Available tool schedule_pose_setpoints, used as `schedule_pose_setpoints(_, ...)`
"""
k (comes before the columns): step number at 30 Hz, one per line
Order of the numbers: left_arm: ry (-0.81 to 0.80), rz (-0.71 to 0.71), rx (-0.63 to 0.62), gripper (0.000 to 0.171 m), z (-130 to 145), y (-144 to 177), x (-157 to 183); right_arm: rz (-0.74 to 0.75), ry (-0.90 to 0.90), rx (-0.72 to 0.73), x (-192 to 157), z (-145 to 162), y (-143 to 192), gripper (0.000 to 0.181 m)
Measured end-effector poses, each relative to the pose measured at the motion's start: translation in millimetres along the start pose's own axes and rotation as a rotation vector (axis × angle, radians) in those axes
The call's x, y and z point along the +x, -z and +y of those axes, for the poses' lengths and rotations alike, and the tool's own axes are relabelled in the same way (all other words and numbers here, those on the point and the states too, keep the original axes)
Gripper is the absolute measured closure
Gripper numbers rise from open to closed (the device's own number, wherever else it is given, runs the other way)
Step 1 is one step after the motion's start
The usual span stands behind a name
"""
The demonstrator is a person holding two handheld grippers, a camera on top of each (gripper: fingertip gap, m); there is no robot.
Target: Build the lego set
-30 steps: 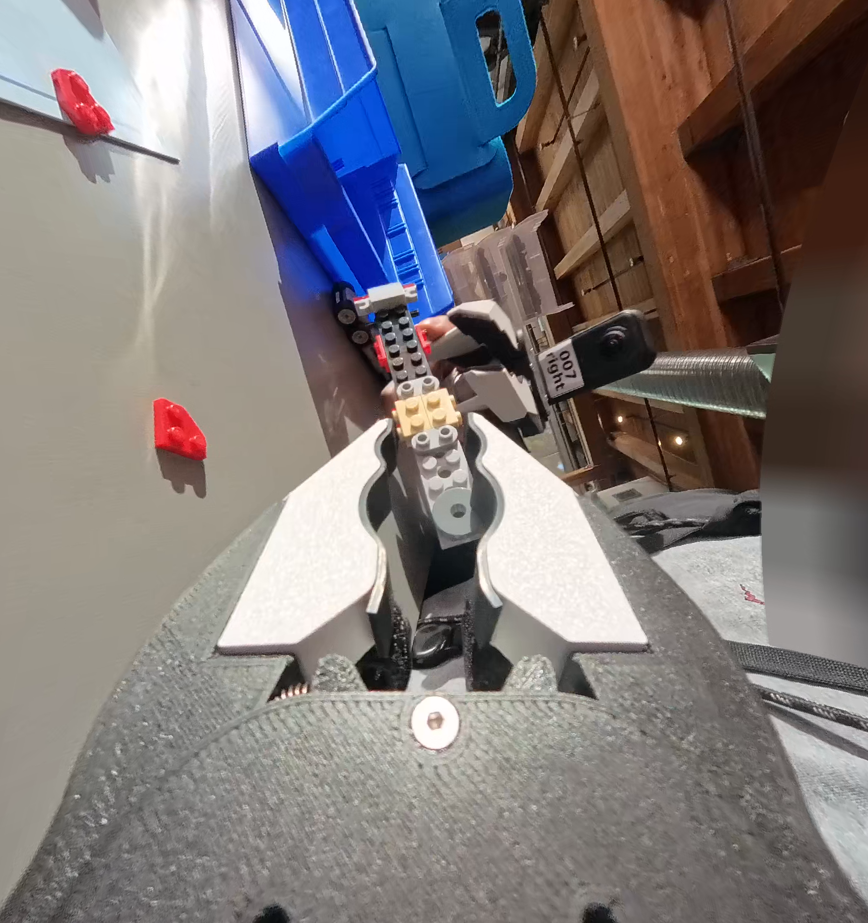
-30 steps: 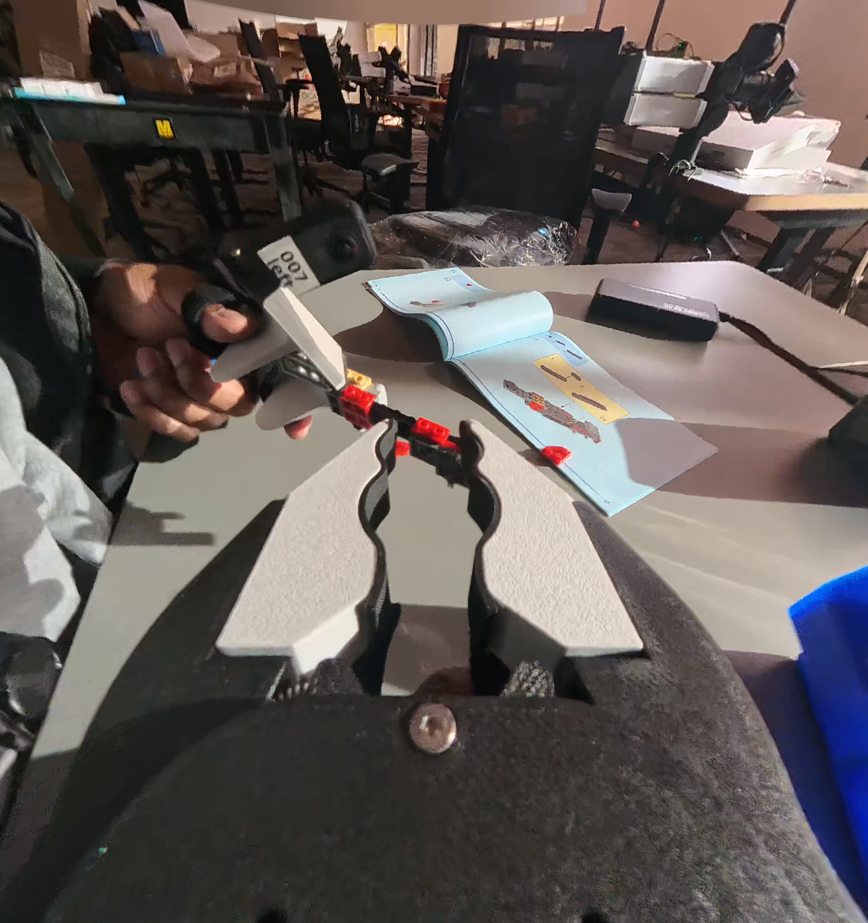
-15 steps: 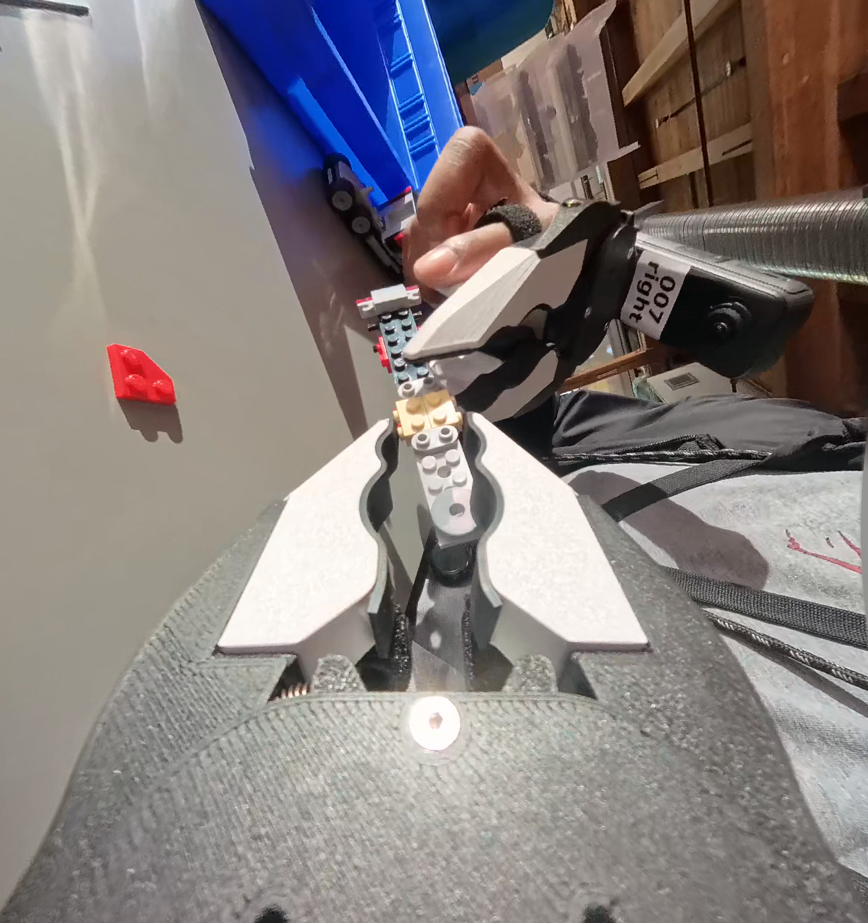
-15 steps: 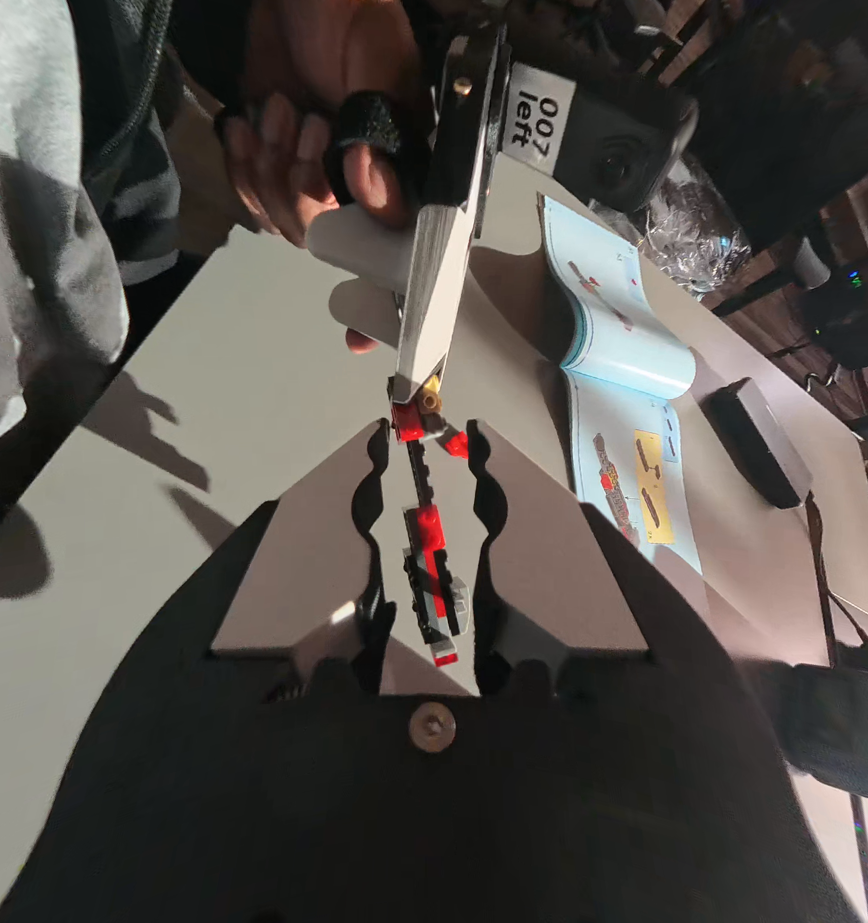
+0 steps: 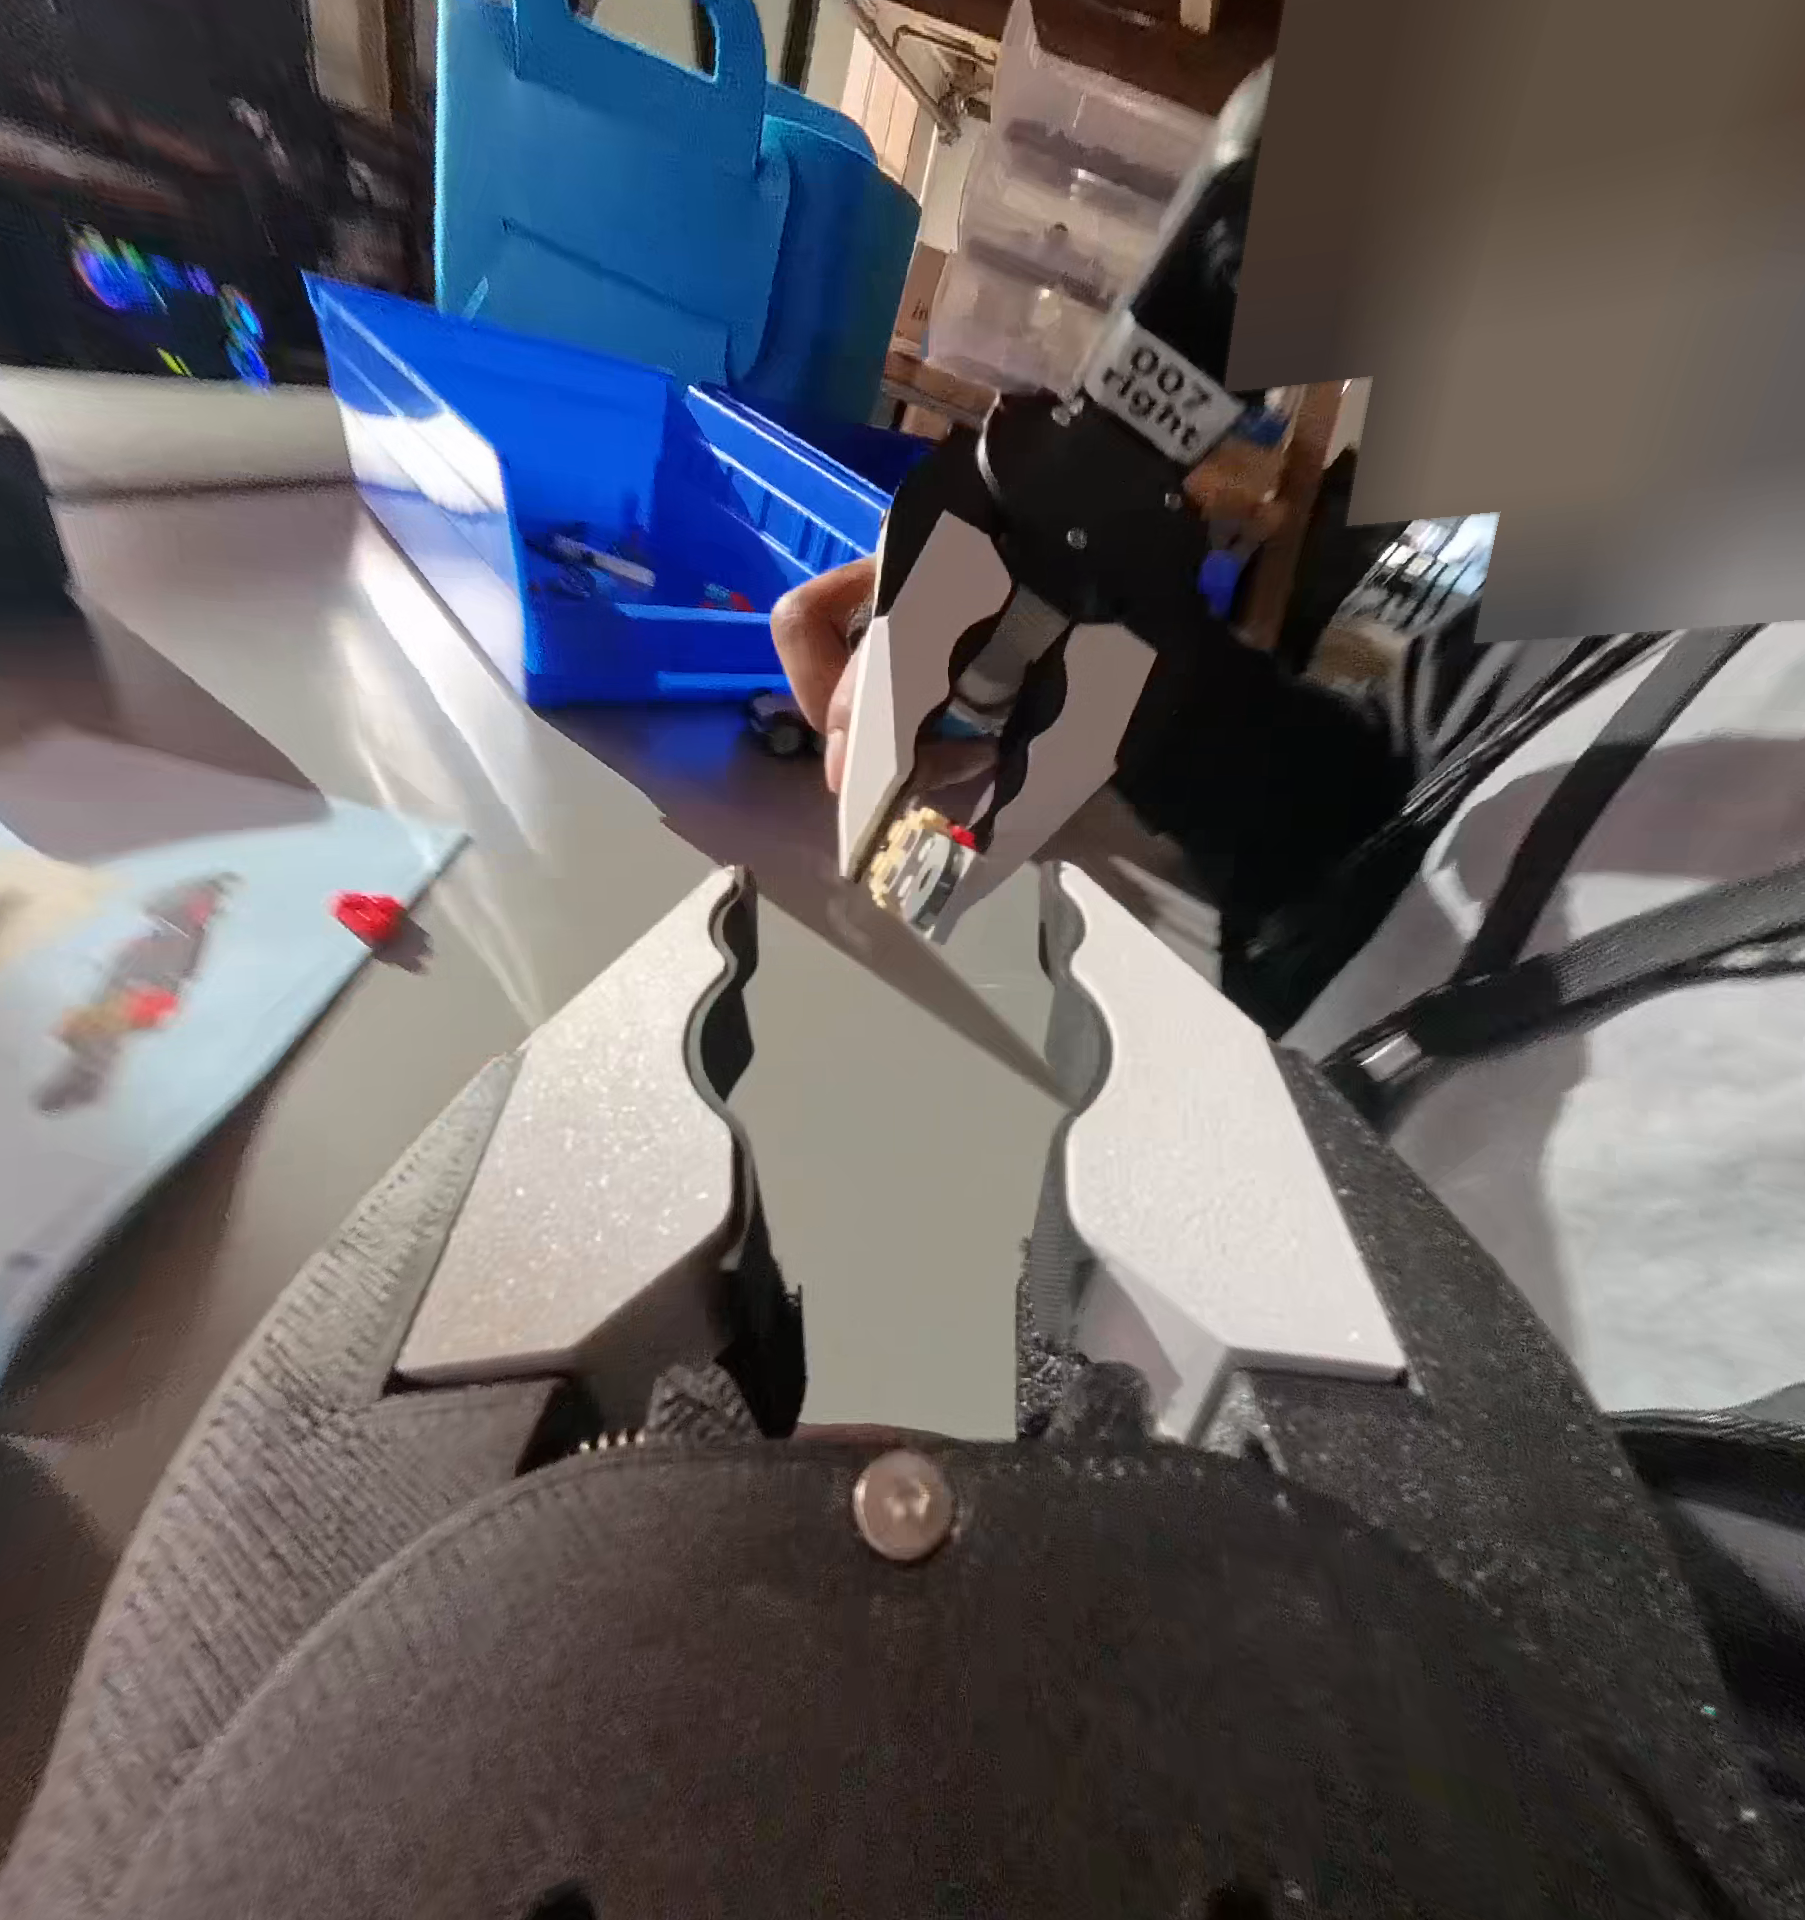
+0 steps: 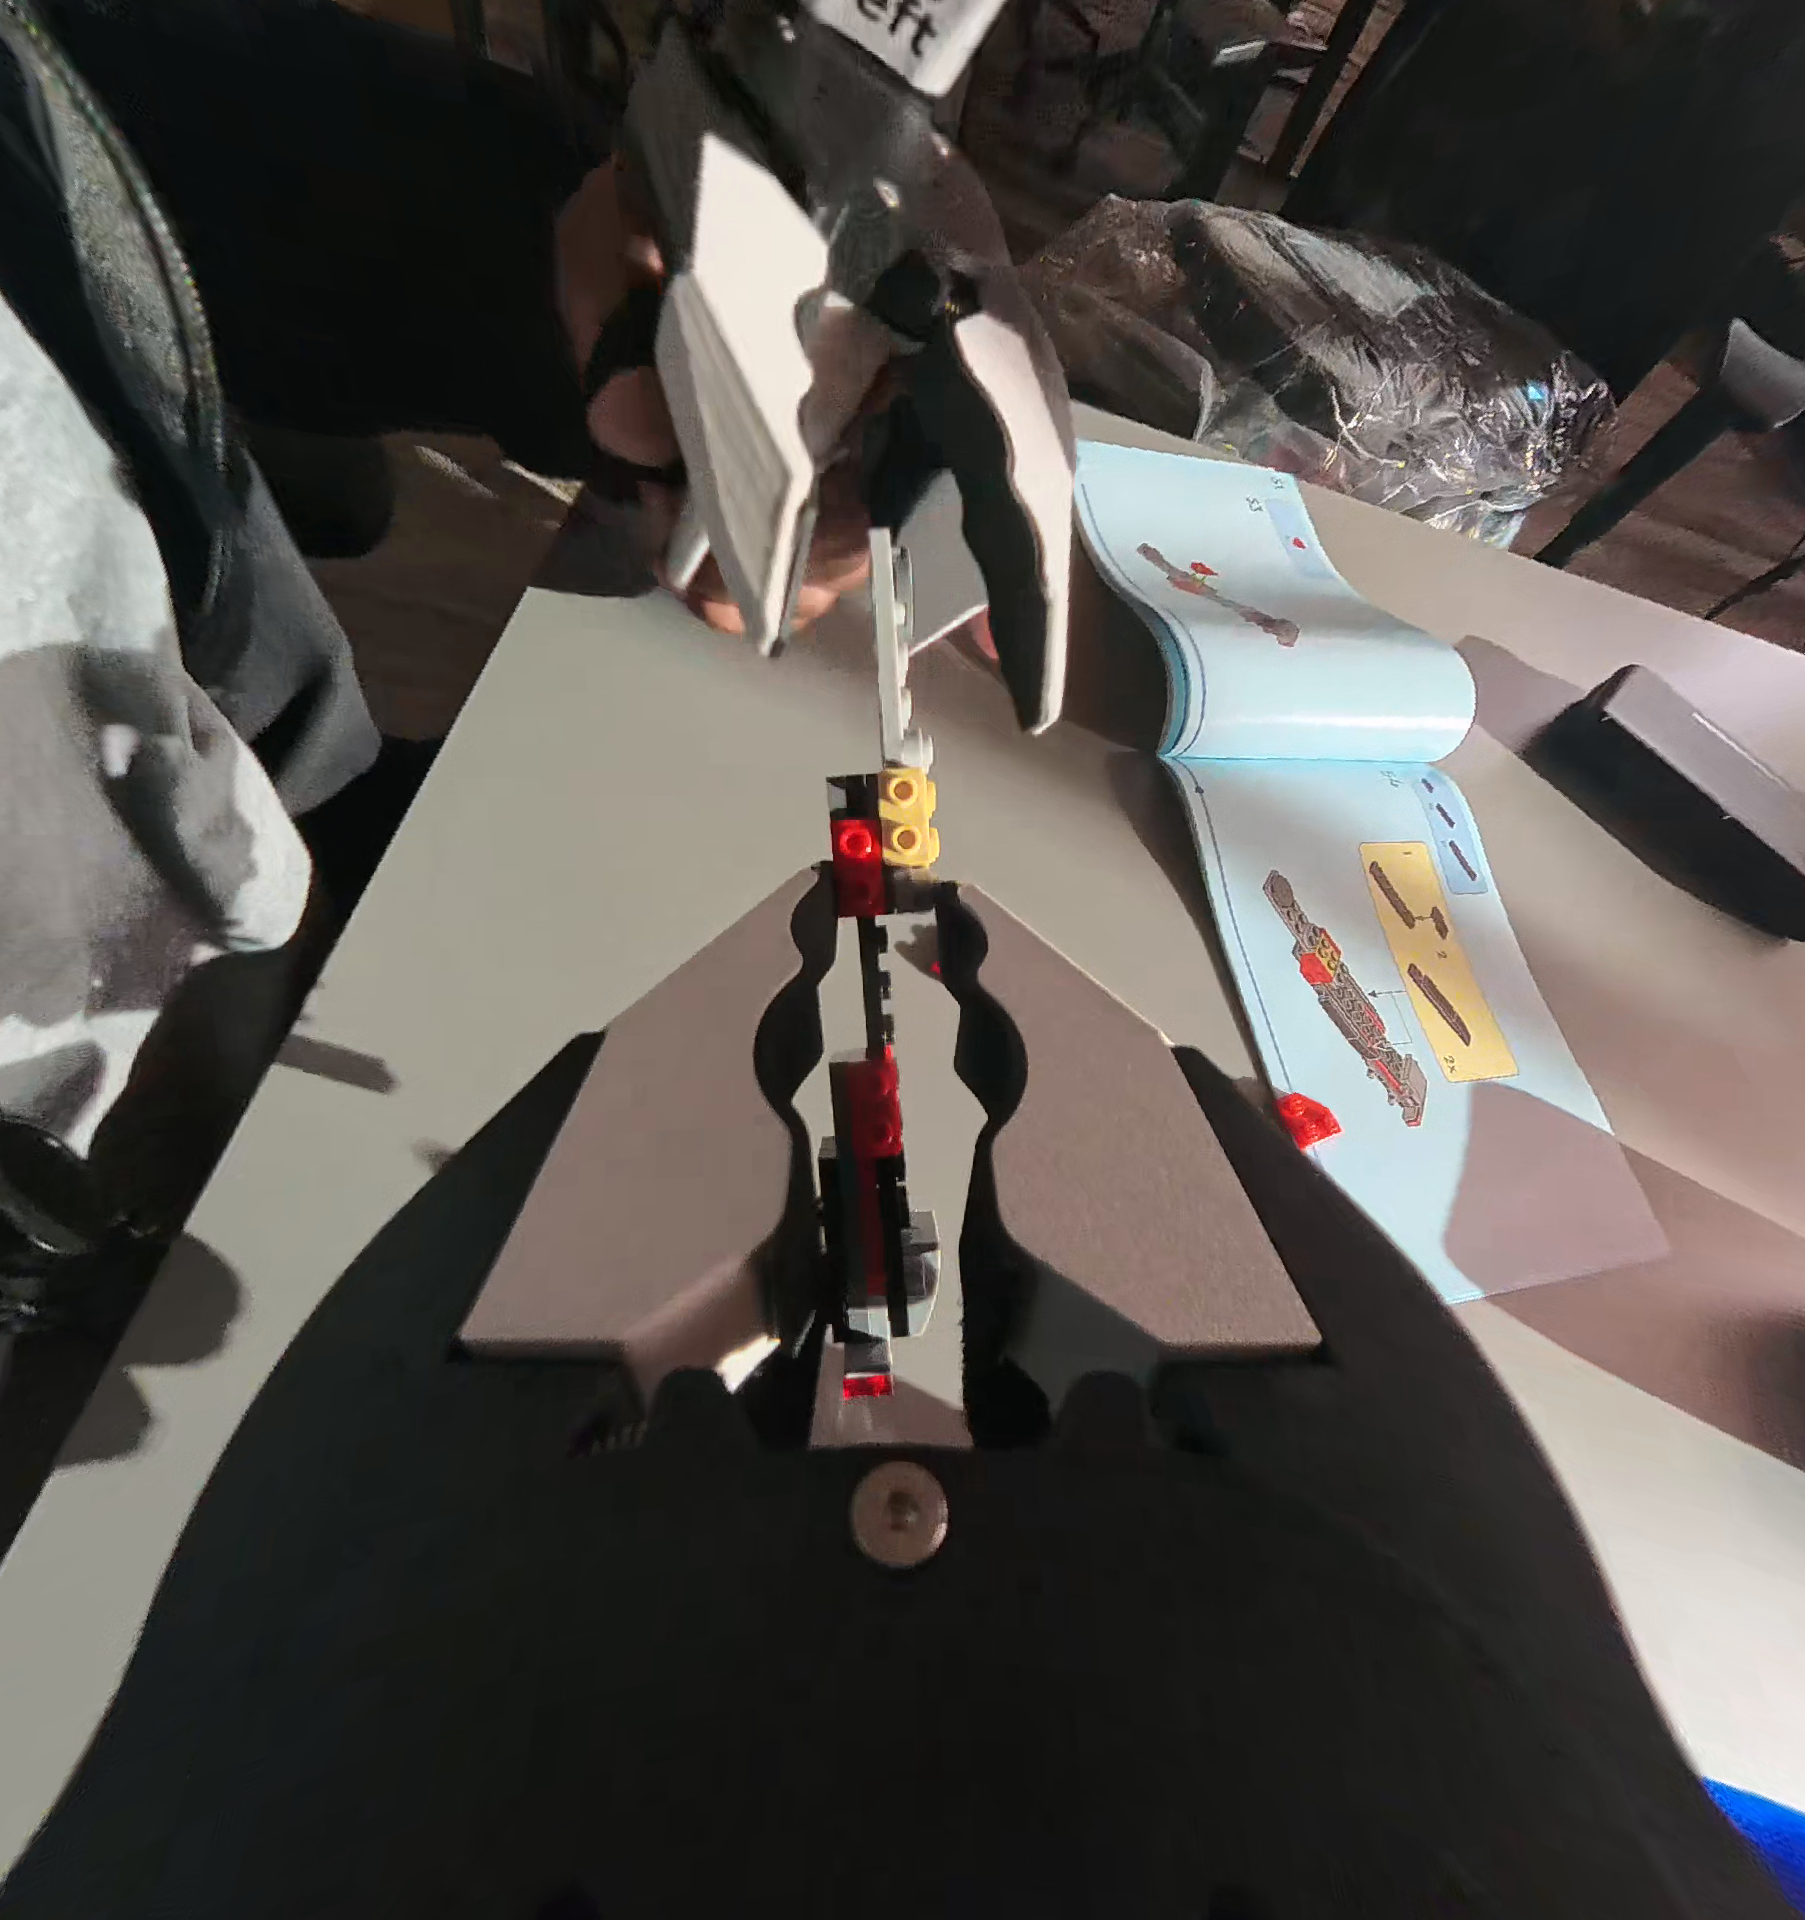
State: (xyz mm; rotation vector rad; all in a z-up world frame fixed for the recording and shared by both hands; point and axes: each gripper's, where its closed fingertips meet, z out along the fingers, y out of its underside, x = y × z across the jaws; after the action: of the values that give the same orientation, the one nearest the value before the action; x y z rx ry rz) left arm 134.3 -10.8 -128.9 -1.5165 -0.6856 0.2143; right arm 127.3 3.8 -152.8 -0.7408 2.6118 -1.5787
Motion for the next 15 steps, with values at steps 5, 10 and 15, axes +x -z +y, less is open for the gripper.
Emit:
schedule_pose_setpoints(5, -0.375, -0.029, -0.031, 0.125, 0, -10, -12, 0.004, -0.012, 0.017, 13, -10, -3, 0.16)
schedule_pose_setpoints(10, -0.479, 0.039, 0.024, 0.144, -10, -13, -16, 0.03, 0.008, -0.033, 26, -6, -11, 0.161)
schedule_pose_setpoints(15, -0.528, 0.051, -0.036, 0.151, -4, -17, -32, 0.039, -0.003, -0.035, 38, -5, -17, 0.161)
